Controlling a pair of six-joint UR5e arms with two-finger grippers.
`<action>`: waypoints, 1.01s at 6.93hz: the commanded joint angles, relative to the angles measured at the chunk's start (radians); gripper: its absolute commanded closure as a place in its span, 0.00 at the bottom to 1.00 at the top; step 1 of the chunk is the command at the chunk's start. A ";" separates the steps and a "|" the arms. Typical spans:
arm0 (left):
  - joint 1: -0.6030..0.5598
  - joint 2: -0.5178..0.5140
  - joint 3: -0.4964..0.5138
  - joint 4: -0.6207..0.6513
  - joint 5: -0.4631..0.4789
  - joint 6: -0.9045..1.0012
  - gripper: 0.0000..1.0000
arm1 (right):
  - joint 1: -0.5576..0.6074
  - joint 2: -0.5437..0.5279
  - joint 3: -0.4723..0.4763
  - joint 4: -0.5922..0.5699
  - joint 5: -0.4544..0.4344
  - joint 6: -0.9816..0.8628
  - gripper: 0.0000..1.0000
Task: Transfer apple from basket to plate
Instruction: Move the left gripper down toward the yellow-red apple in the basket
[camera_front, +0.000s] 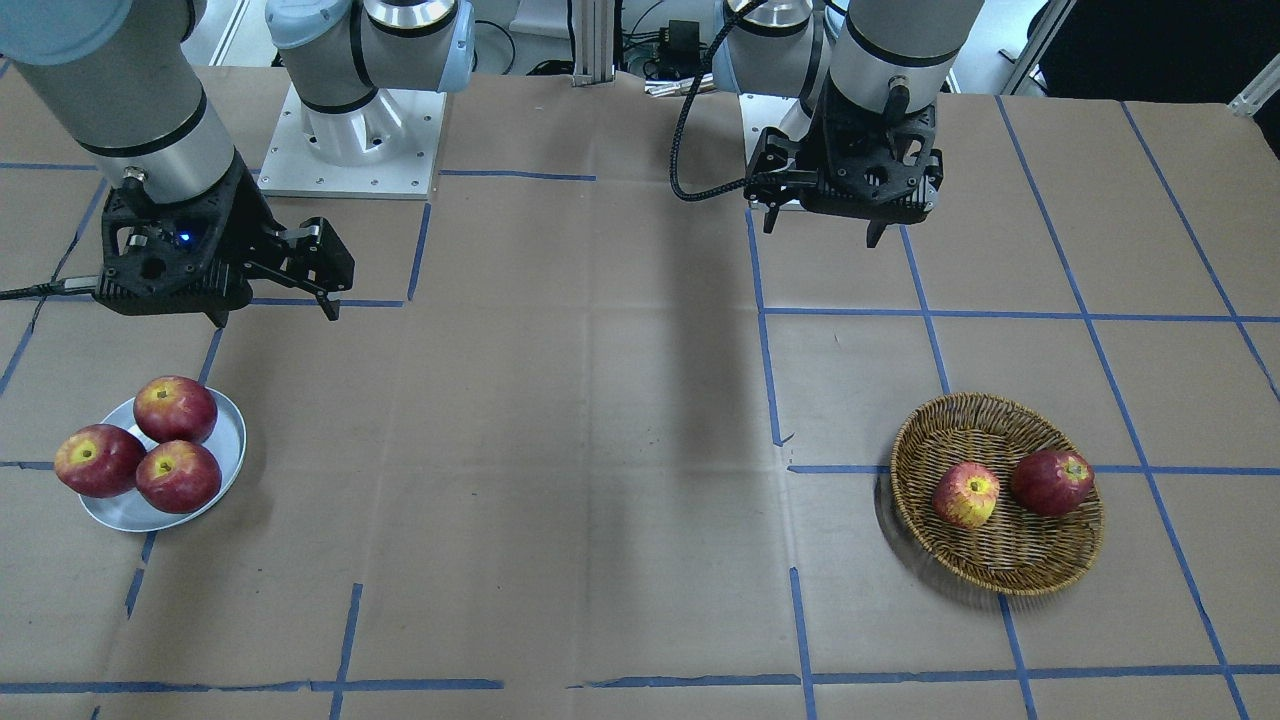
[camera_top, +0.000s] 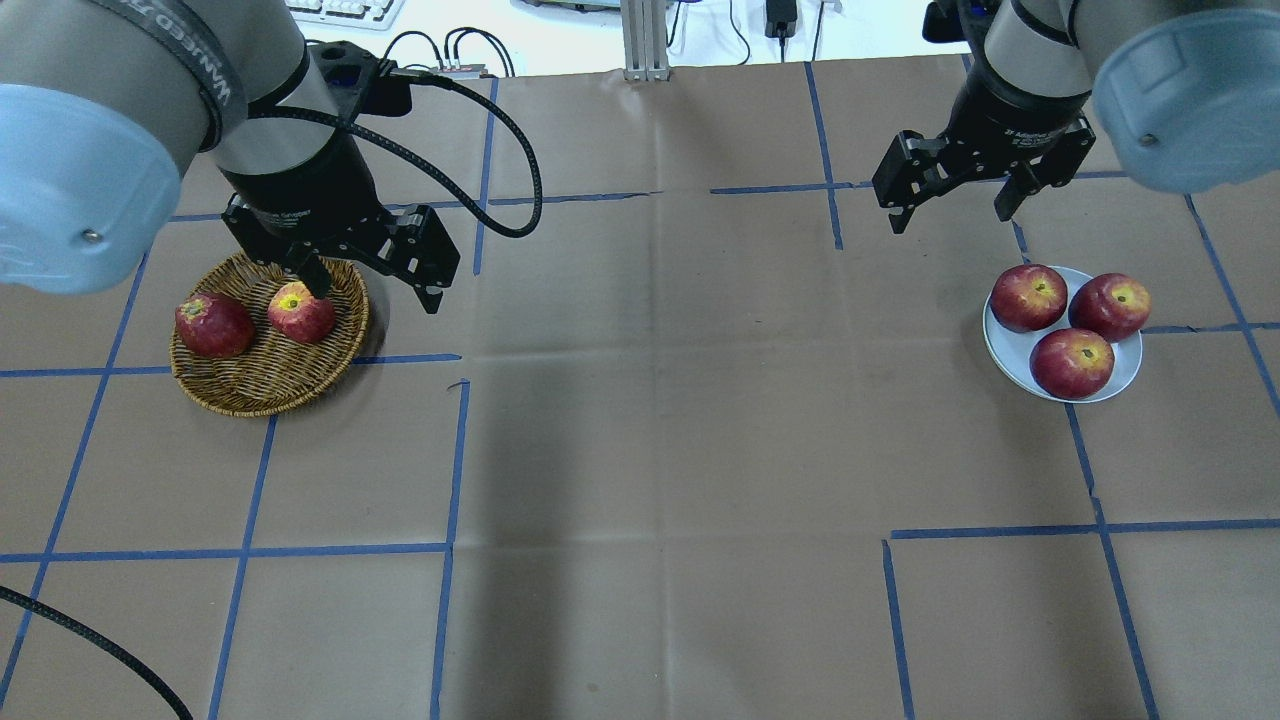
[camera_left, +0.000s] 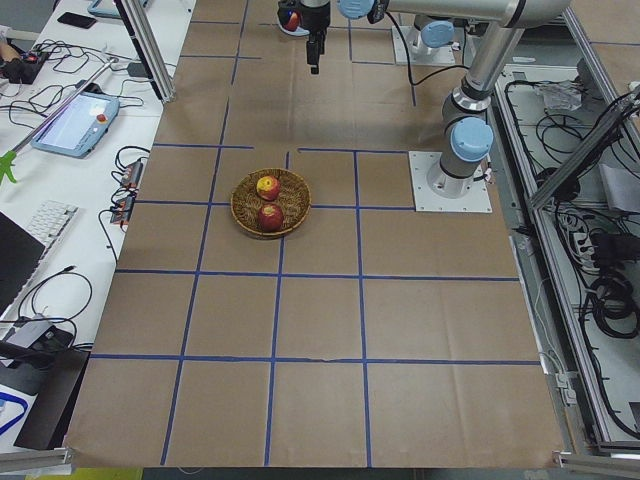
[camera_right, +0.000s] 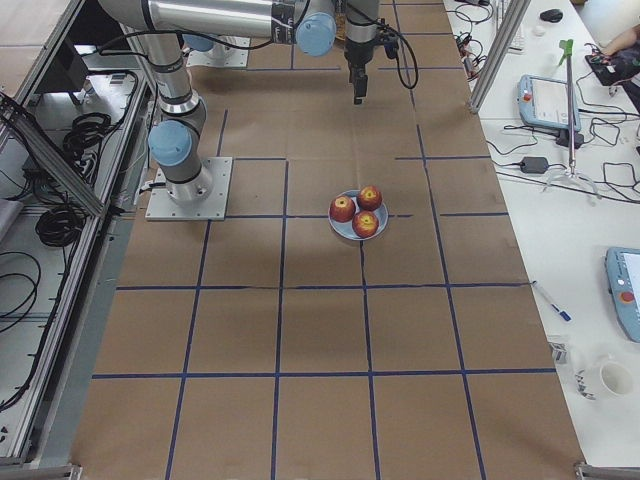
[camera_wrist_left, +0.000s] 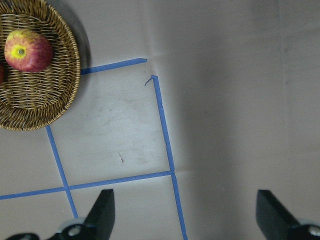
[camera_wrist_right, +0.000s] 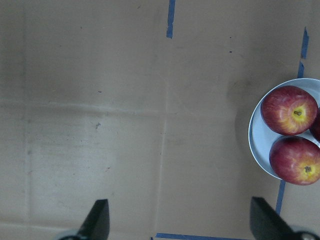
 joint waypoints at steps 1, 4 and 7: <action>0.000 0.001 -0.001 0.001 0.000 0.000 0.01 | 0.000 0.000 0.000 0.002 0.000 0.000 0.00; 0.000 0.005 0.000 0.001 0.002 0.000 0.01 | 0.000 0.000 0.000 0.002 -0.002 0.000 0.00; 0.003 0.005 -0.006 0.001 0.003 0.017 0.01 | 0.000 0.000 0.000 0.000 0.000 0.000 0.00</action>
